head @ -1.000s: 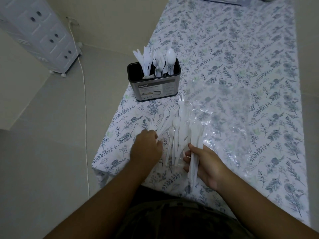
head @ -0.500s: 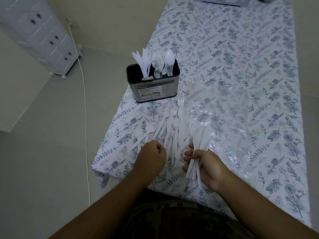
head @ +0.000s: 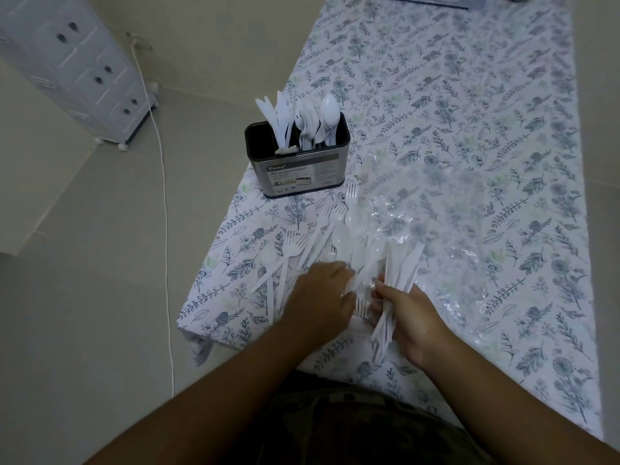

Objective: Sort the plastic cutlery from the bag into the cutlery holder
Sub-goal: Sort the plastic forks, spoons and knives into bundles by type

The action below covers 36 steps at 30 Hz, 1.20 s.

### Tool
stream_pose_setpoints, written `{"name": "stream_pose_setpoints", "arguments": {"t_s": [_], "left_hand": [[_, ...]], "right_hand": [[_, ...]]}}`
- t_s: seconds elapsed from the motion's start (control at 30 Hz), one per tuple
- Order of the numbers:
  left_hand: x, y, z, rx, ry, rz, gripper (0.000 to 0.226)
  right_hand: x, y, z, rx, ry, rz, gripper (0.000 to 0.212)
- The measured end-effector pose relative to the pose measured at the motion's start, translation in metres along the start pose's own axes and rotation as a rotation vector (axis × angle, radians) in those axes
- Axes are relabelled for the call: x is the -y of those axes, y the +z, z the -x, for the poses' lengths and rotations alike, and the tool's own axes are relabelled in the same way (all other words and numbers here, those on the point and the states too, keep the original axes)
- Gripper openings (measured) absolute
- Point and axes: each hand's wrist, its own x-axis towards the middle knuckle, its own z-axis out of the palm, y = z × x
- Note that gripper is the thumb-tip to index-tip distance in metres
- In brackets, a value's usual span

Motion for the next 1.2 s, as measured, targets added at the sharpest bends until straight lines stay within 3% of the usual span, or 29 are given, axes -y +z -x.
{"name": "stream_pose_setpoints", "arguments": {"t_s": [0.1, 0.23, 0.33, 0.5, 0.6, 0.83, 1.07, 1.2], "left_hand": [[0.011, 0.001, -0.006, 0.017, -0.103, -0.143, 0.057], [0.019, 0.0, -0.001, -0.035, -0.237, -0.174, 0.057], [0.017, 0.002, -0.001, -0.067, -0.213, -0.203, 0.059], [0.002, 0.008, -0.01, 0.081, -0.049, -0.204, 0.07], [0.0, 0.013, -0.01, 0.08, -0.094, -0.278, 0.073], [0.002, 0.01, -0.009, -0.092, -0.182, -0.284, 0.071], [-0.003, 0.012, -0.012, 0.036, -0.09, -0.134, 0.07], [-0.001, 0.01, 0.0, -0.035, -0.083, -0.072, 0.067]], "right_hand": [[-0.001, -0.007, -0.004, -0.012, 0.005, 0.016, 0.015], [-0.005, -0.014, -0.009, -0.065, -0.003, 0.014, 0.01], [-0.006, -0.012, -0.009, -0.065, -0.018, 0.004, 0.012], [-0.001, -0.007, -0.01, -0.003, -0.026, 0.047, 0.015], [-0.002, -0.007, -0.013, 0.043, -0.028, 0.069, 0.02], [-0.007, -0.014, -0.014, -0.01, -0.01, 0.102, 0.012], [-0.007, -0.018, -0.015, -0.018, 0.003, 0.079, 0.017], [-0.009, -0.023, -0.018, -0.031, 0.081, 0.048, 0.032]]}}
